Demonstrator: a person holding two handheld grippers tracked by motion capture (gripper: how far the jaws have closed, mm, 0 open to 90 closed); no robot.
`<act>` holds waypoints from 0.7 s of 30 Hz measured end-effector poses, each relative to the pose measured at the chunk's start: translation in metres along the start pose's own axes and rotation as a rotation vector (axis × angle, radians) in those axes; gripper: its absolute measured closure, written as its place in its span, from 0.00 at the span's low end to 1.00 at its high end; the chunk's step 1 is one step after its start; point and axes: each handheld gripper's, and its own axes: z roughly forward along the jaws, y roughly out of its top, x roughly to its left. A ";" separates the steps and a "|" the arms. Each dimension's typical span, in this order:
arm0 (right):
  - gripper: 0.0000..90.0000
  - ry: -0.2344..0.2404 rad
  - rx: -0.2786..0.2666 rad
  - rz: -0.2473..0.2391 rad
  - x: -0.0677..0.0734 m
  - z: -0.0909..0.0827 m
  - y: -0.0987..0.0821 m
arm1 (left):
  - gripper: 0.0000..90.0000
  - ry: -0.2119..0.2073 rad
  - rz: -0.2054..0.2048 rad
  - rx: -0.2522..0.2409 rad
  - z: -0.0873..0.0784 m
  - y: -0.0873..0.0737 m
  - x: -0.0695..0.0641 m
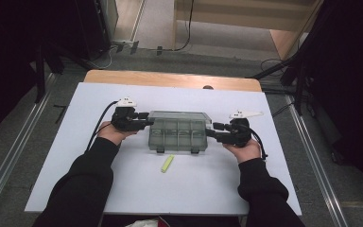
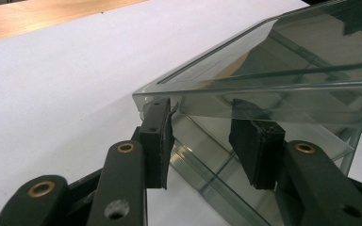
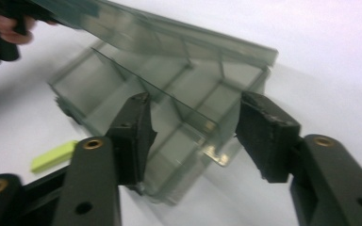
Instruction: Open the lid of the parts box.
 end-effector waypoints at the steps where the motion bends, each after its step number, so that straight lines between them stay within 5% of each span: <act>1: 0.46 -0.005 0.000 -0.002 -0.003 0.002 -0.001 | 0.65 0.000 -0.003 0.001 0.001 0.000 0.000; 21: 0.45 -0.007 -0.044 -0.052 -0.018 0.026 0.015 | 0.64 0.001 -0.016 0.000 0.003 -0.002 0.001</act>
